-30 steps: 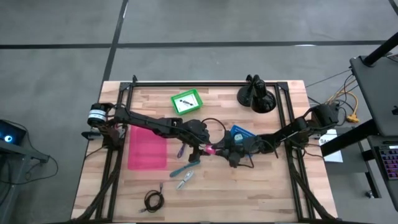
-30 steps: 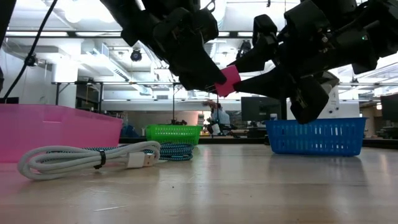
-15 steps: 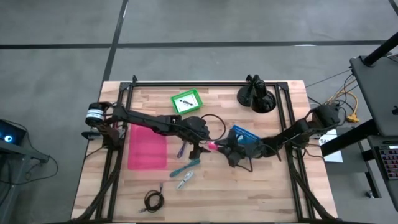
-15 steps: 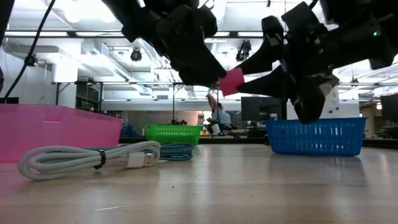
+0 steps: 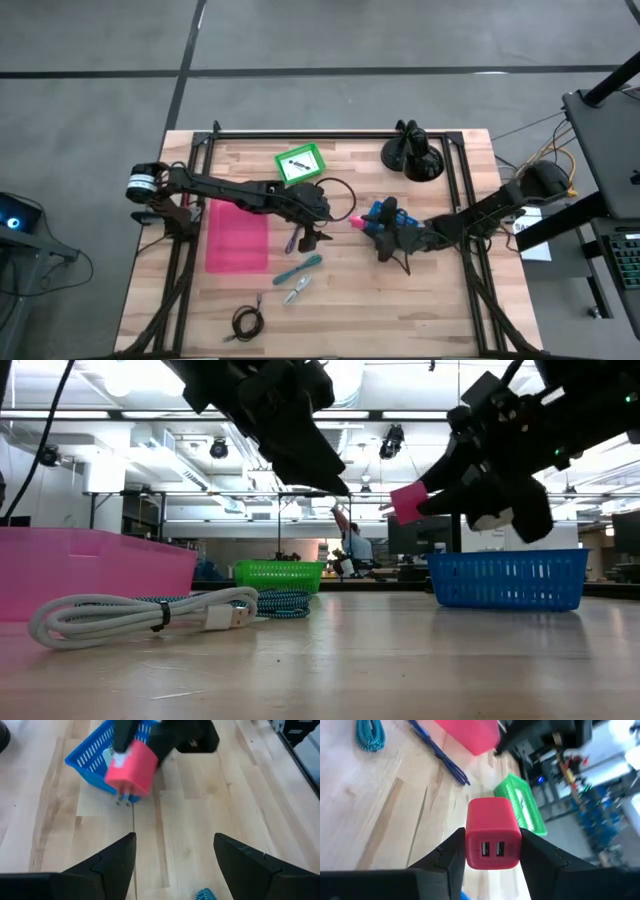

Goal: Pick and place items into bin
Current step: Put the pink charger adapter into the blue bin

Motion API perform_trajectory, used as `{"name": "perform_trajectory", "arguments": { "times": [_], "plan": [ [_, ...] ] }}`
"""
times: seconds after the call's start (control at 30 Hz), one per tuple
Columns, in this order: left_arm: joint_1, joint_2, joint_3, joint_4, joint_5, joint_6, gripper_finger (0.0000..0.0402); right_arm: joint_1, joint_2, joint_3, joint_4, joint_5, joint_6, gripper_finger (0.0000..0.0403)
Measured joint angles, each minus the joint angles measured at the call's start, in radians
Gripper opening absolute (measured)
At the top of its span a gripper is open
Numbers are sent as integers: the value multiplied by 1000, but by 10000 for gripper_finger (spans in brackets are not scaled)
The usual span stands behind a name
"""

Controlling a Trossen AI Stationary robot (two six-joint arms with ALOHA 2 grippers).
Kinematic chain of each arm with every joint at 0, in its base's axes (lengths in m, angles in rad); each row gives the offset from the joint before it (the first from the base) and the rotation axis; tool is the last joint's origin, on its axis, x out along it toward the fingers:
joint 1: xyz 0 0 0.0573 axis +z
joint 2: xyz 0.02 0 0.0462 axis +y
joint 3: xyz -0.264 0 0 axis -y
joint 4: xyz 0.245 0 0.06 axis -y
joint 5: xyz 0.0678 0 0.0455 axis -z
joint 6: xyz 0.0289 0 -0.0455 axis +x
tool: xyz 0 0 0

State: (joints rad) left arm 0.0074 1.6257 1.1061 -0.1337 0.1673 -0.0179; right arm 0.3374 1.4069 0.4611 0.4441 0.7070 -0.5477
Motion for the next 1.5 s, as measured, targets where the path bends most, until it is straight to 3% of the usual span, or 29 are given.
{"name": "perform_trajectory", "arguments": {
  "times": [0.17,0.37,0.73,1.07,1.5],
  "plan": [
    [-1,-5,-1,-48,-4,6,250,9,-100,-26,-94,-5,157,141],
    [0,-29,3,-121,-8,-1,250,31,-228,-61,-202,-8,216,141],
    [0,-60,-13,-184,-13,7,250,33,-450,-58,-419,-136,643,141],
    [0,-56,-19,-280,-99,25,250,36,-483,-58,-503,-279,941,141],
    [0,-56,-20,-277,-122,61,250,35,-468,39,-930,-331,1225,141]
  ]
}}
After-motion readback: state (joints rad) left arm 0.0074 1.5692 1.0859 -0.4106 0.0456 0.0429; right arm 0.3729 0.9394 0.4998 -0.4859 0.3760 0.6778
